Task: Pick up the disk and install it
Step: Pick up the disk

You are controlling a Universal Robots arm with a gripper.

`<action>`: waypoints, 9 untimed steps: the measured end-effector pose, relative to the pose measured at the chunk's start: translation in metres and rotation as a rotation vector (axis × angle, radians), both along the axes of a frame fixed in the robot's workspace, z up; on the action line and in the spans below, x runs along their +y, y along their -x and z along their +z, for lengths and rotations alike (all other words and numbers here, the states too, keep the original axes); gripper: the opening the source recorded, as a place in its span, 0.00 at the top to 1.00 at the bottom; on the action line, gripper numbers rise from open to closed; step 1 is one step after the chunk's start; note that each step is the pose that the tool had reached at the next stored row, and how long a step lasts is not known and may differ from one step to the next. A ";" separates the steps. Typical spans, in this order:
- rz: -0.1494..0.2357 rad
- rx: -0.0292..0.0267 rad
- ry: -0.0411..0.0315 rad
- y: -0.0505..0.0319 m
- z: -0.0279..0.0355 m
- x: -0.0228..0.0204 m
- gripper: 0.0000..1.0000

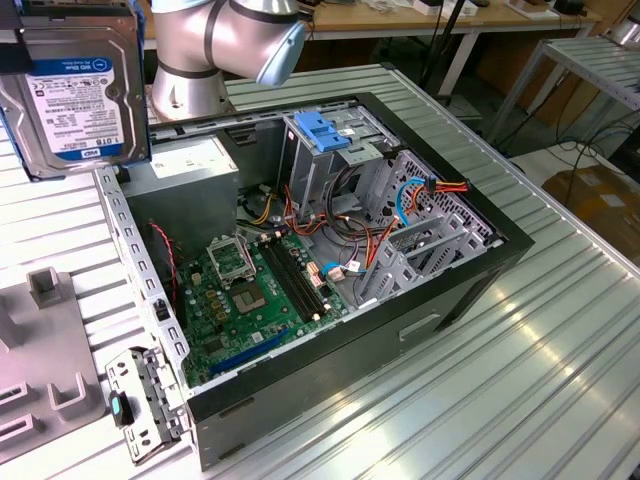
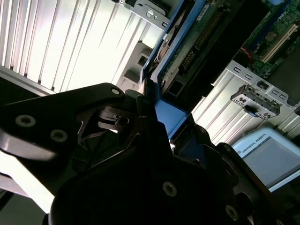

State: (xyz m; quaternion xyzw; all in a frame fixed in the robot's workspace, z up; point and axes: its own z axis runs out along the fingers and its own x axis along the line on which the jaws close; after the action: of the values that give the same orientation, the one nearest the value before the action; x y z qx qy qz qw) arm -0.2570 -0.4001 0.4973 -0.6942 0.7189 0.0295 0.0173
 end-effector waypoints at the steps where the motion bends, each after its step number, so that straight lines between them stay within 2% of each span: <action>1: 0.000 0.0000 0.0000 -0.0029 -0.0001 0.0000 0.63; 9: 0.000 0.0000 0.0000 -0.0168 -0.0003 -0.0001 0.63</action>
State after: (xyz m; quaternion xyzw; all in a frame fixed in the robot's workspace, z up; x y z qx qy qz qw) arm -0.2403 -0.4002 0.4970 -0.6942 0.7189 0.0295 0.0173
